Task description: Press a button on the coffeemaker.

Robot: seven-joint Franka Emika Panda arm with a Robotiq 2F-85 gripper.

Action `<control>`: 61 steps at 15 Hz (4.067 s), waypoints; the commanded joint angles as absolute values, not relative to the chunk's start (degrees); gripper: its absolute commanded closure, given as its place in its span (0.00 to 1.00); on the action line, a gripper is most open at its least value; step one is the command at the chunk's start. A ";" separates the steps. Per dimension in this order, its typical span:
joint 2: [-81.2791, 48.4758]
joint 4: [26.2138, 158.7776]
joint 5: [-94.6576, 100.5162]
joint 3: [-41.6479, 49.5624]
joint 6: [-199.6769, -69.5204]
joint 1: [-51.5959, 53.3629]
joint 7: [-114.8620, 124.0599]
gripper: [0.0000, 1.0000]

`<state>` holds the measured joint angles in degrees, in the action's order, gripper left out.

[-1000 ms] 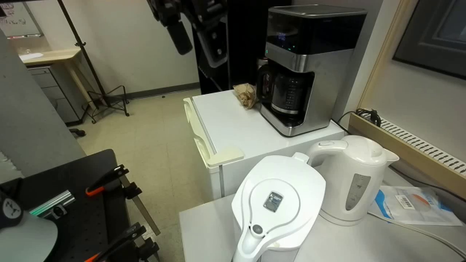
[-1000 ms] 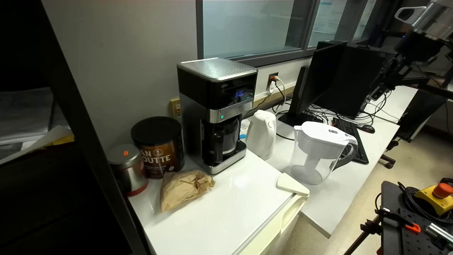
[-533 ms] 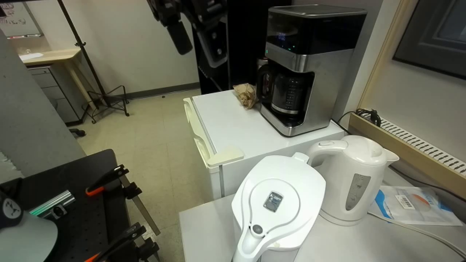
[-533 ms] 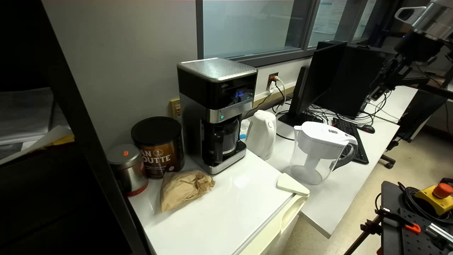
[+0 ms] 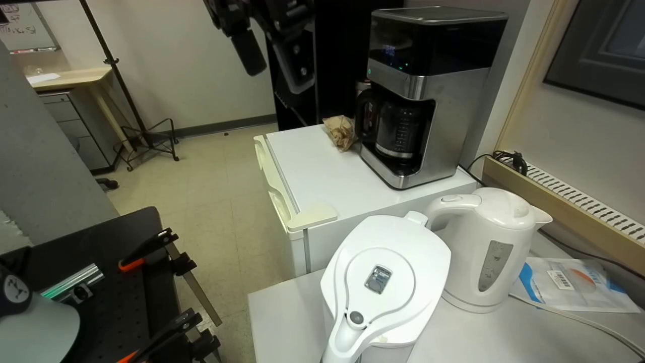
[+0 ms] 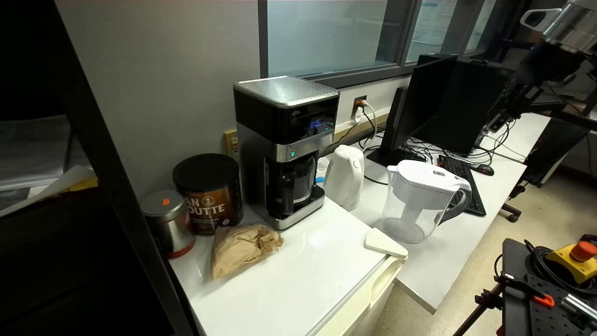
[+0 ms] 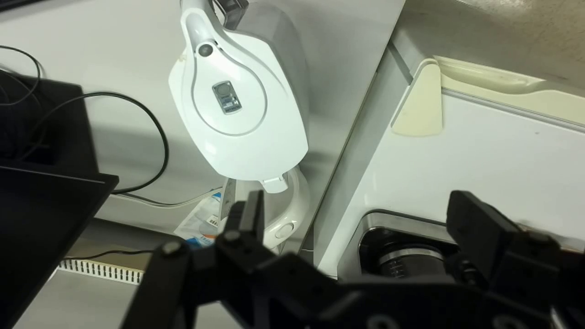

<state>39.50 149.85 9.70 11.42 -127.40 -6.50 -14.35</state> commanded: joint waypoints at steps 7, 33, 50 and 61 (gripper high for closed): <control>37.62 149.09 10.05 9.76 -128.57 -6.50 -13.31 0.00; 5.97 129.71 44.41 -10.55 -140.98 -5.20 25.59 1.00; -10.89 113.79 46.30 -3.44 -143.95 2.98 27.11 0.97; -14.52 109.84 46.67 -1.21 -144.02 5.32 27.27 0.97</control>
